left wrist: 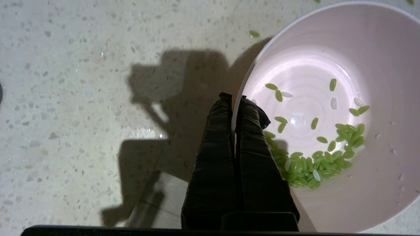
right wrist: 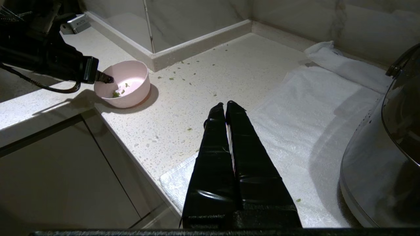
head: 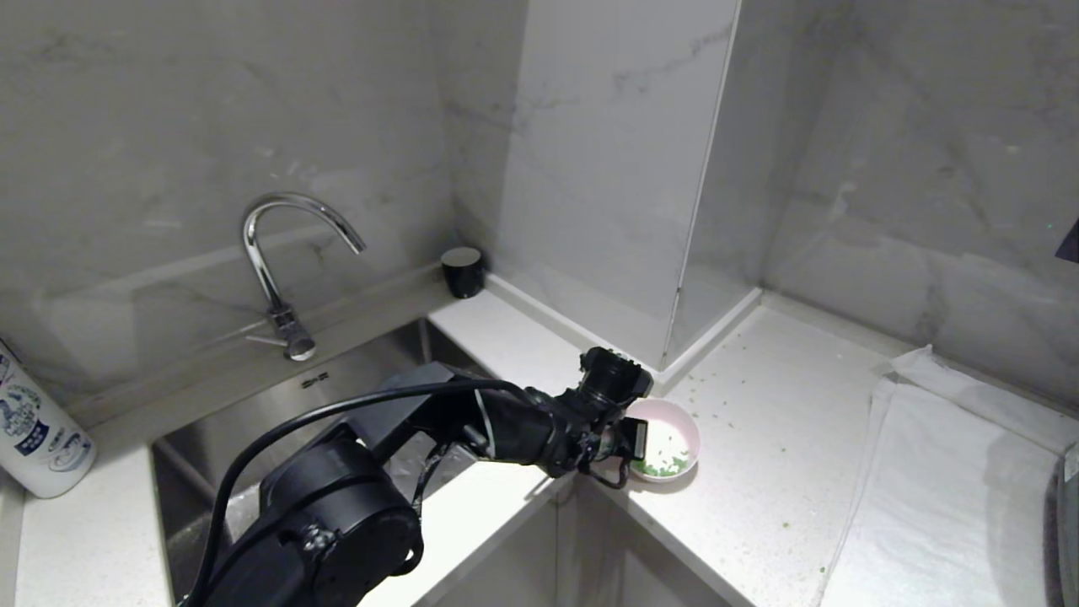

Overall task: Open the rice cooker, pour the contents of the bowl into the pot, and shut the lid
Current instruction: Turn on the tap

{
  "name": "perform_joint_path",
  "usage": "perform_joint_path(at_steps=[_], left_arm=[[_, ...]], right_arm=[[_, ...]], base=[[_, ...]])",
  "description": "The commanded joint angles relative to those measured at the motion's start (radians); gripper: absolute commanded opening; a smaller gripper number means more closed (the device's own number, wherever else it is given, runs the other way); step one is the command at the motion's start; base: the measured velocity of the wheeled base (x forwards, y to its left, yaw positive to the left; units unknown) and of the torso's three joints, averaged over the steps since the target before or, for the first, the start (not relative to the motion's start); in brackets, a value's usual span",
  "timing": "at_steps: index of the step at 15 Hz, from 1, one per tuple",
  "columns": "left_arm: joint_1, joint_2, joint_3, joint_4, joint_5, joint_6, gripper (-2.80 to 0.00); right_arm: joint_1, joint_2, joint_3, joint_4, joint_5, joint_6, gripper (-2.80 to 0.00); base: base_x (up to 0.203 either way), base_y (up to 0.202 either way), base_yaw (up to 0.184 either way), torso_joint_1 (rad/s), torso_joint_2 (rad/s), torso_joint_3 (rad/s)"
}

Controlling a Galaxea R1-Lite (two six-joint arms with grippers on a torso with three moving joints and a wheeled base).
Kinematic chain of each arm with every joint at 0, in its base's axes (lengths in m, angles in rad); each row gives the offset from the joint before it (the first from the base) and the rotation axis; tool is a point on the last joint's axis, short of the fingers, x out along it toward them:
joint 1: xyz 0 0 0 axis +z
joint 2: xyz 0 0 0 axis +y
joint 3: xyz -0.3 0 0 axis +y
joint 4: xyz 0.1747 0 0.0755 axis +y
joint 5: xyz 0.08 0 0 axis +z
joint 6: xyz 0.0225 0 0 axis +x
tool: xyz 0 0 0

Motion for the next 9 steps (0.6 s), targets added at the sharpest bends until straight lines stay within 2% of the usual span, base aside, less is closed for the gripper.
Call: perform_joint_path(at_steps=[1, 6, 9], left_arm=[[0.006, -0.027, 0.006, 0.037, 0.000, -0.001, -2.80], [0.049, -0.136, 0.071, 0.104, -0.009, 0.000, -2.80], [0.110, -0.183, 0.134, 0.112, -0.009, 0.001, -2.80]], right_arm=[[0.000, 0.001, 0.002, 0.000, 0.001, -0.001, -2.80], [0.000, 0.001, 0.002, 0.000, 0.001, -0.001, -2.80], [0.000, 0.001, 0.002, 0.000, 0.001, -0.001, -2.80]], base=[[0.000, 0.000, 0.000, 0.000, 0.00, 0.000], [0.000, 0.000, 0.000, 0.000, 0.00, 0.000], [0.000, 0.000, 0.000, 0.000, 0.00, 0.000]])
